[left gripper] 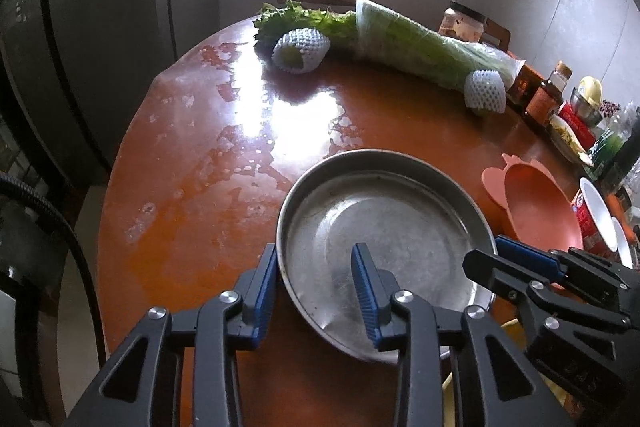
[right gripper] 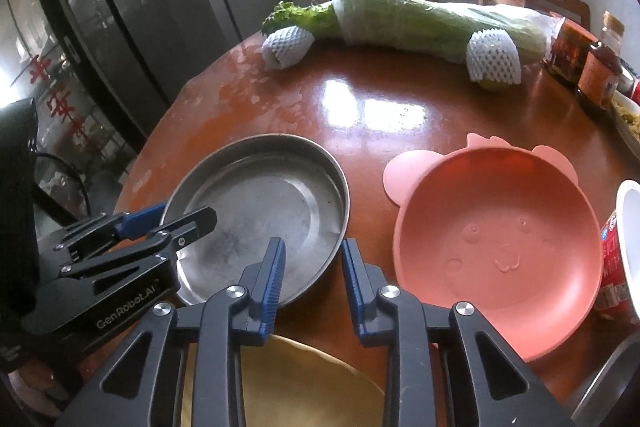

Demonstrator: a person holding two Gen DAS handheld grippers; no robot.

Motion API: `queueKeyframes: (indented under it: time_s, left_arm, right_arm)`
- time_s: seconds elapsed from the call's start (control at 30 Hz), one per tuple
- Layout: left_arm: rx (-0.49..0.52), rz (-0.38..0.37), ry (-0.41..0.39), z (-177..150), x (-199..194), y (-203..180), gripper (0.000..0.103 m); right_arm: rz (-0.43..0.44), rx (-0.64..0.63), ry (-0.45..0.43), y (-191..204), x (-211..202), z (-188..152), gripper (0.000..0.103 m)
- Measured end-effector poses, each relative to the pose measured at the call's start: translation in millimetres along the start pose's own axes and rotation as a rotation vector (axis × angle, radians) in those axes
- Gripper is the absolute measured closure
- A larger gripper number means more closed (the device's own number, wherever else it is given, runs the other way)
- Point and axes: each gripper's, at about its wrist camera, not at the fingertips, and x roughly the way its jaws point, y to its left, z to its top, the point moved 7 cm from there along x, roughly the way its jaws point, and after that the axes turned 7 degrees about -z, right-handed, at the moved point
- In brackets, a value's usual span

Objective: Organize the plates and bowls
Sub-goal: 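Grasp the round steel pan rim with the left gripper and lift it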

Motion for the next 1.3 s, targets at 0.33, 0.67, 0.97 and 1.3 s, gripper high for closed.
queueKeyframes:
  time_s: [0.33, 0.67, 0.97, 1.3]
  left_arm:
    - [-0.003, 0.024, -0.049, 10, -19, 0, 0.066]
    - [0.022, 0.029, -0.107, 14, -48, -14, 0.066]
    - [0.058, 0.022, -0.155, 10, -76, -37, 0.066]
    - [0.102, 0.023, -0.177, -8, -99, -61, 0.066]
  right_arm:
    - [0.015, -0.002, -0.051, 6, -14, 10, 0.073]
    - [0.027, -0.008, -0.108, 7, -39, 14, 0.073]
    - [0.026, -0.002, -0.172, -1, -77, 8, 0.073]
    - [0.019, 0.002, -0.232, -11, -118, -12, 0.073]
